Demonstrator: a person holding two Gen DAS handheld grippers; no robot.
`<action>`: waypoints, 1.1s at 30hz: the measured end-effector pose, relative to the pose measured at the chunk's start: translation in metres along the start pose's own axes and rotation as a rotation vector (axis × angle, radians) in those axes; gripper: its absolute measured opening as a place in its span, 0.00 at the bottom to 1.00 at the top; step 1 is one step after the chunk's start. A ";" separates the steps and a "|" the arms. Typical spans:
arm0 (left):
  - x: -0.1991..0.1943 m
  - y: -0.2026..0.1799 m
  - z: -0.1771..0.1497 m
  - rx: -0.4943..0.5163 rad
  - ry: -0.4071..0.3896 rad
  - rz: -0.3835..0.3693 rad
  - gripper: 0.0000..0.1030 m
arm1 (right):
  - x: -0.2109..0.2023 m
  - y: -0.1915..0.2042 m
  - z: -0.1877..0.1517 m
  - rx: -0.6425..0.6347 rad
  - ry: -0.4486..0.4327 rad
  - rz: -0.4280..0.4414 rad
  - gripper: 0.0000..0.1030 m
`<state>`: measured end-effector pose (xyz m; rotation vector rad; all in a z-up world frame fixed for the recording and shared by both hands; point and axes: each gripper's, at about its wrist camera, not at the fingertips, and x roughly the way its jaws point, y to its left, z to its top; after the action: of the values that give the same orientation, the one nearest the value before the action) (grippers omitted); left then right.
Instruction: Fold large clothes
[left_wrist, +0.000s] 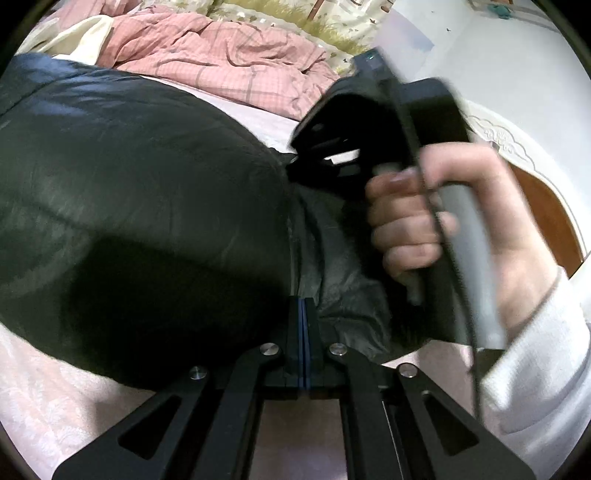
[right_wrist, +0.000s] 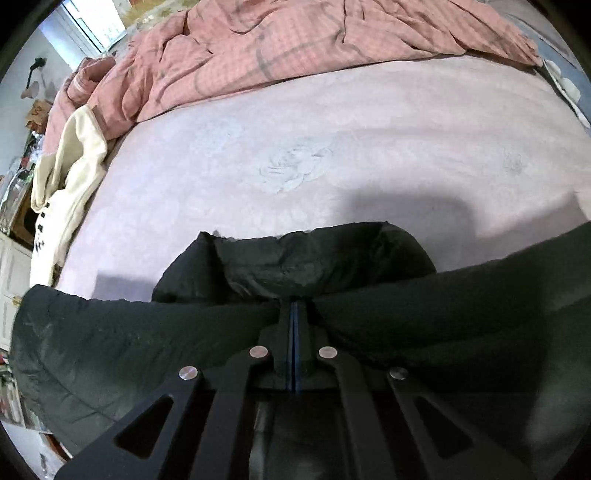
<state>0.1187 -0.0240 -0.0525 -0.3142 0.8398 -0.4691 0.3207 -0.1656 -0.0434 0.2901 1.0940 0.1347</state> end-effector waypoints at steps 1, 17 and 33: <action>0.003 0.001 0.002 -0.002 0.000 -0.001 0.03 | -0.016 0.000 -0.004 -0.016 -0.041 0.019 0.00; -0.007 -0.004 -0.002 0.016 -0.037 0.025 0.03 | -0.210 -0.121 -0.211 0.115 -0.496 0.119 0.71; -0.006 -0.004 0.002 0.015 -0.039 0.017 0.03 | -0.141 -0.211 -0.194 0.637 -0.507 0.407 0.85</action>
<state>0.1163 -0.0239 -0.0457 -0.3014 0.8001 -0.4514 0.0766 -0.3705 -0.0683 1.0612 0.5340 0.0636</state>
